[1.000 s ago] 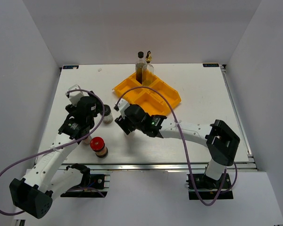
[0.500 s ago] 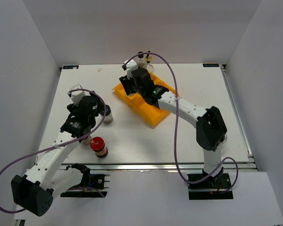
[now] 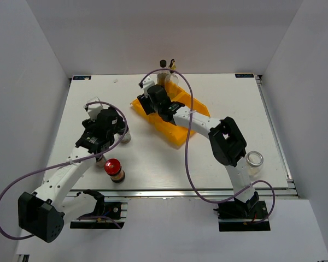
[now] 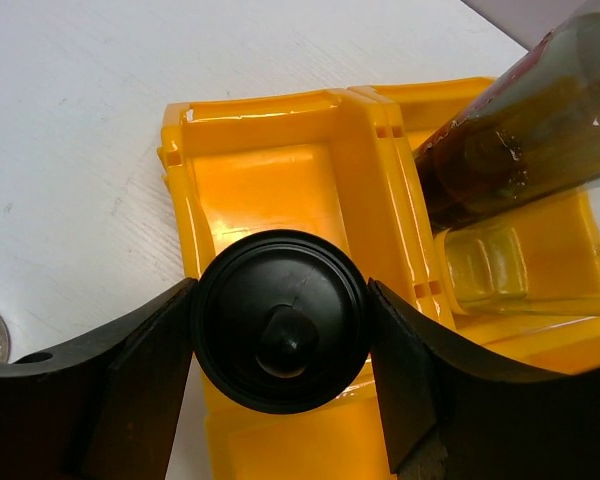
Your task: Organize the condiment bottles
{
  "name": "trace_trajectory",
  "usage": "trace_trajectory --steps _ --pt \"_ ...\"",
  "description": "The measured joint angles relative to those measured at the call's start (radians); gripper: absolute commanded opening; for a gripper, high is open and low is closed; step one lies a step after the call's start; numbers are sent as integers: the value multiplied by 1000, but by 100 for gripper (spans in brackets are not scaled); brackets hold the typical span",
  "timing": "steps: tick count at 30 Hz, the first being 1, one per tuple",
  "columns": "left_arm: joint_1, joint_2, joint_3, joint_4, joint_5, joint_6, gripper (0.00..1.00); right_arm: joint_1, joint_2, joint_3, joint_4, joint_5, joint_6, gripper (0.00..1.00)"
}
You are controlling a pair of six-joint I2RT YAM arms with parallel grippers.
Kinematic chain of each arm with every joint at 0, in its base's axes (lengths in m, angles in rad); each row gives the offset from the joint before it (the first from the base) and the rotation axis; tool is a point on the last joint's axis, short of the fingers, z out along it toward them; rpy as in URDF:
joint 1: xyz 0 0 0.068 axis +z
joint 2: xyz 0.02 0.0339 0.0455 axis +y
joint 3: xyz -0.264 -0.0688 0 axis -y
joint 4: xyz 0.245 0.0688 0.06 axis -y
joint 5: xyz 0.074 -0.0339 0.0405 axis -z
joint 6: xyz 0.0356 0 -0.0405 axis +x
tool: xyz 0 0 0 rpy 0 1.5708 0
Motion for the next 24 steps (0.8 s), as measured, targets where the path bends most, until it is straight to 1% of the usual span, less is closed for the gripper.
trace_trajectory --steps 2,4,5,6,8,11,13,15,16,24 --pt "0 19 0 2 10 2 98 -5 3 0 3 -4 13 30" --pt "0 38 0 3 24 5 98 -12 5 -1 6 -9 33 33" --pt "0 46 0 3 30 6 98 -16 6 -2 8 -12 39 41" --pt "0 54 1 3 35 6 98 -20 7 -2 9 -16 47 46" --pt "0 69 3 5 47 7 98 -27 11 -5 10 -29 56 51" --pt "0 82 7 10 71 8 98 -35 19 -13 19 -40 62 56" --pt "0 87 8 21 88 9 98 -37 23 -16 21 -45 64 68" --pt "0 92 14 26 105 12 98 -37 28 -16 23 -46 67 88" --pt "0 94 19 24 109 12 98 -37 31 -16 25 -46 68 89" --pt "0 98 67 -2 133 7 98 -37 28 -16 24 -69 68 89"
